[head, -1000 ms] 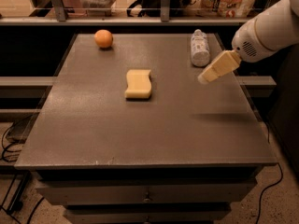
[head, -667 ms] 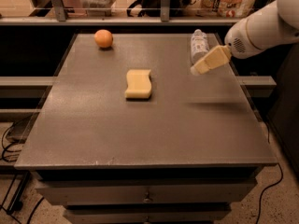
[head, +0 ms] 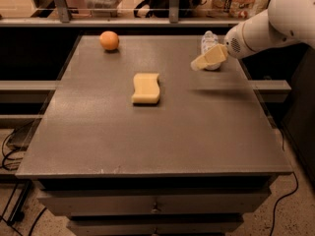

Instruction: Move blue plastic bottle near orange

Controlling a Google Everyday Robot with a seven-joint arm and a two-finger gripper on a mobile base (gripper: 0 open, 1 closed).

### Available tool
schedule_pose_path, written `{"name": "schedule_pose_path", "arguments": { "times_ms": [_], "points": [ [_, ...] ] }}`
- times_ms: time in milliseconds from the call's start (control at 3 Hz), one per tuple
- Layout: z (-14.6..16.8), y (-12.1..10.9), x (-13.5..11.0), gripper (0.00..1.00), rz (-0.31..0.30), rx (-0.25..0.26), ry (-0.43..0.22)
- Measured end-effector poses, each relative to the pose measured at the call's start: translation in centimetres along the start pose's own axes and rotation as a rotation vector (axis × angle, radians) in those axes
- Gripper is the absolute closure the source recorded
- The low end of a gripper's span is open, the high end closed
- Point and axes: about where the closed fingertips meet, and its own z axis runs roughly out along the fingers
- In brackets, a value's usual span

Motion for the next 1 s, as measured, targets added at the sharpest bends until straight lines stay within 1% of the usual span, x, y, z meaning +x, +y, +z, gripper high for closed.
{"name": "schedule_pose_path", "arguments": {
  "times_ms": [333, 667, 1000],
  "points": [
    [2.8, -2.0, -0.1, 0.00, 0.055, 0.010, 0.001],
    [4.3, -3.3, -0.1, 0.00, 0.087, 0.017, 0.003],
    [7.3, -4.7, 0.1, 0.00, 0.140, 0.008, 0.019]
  ]
}}
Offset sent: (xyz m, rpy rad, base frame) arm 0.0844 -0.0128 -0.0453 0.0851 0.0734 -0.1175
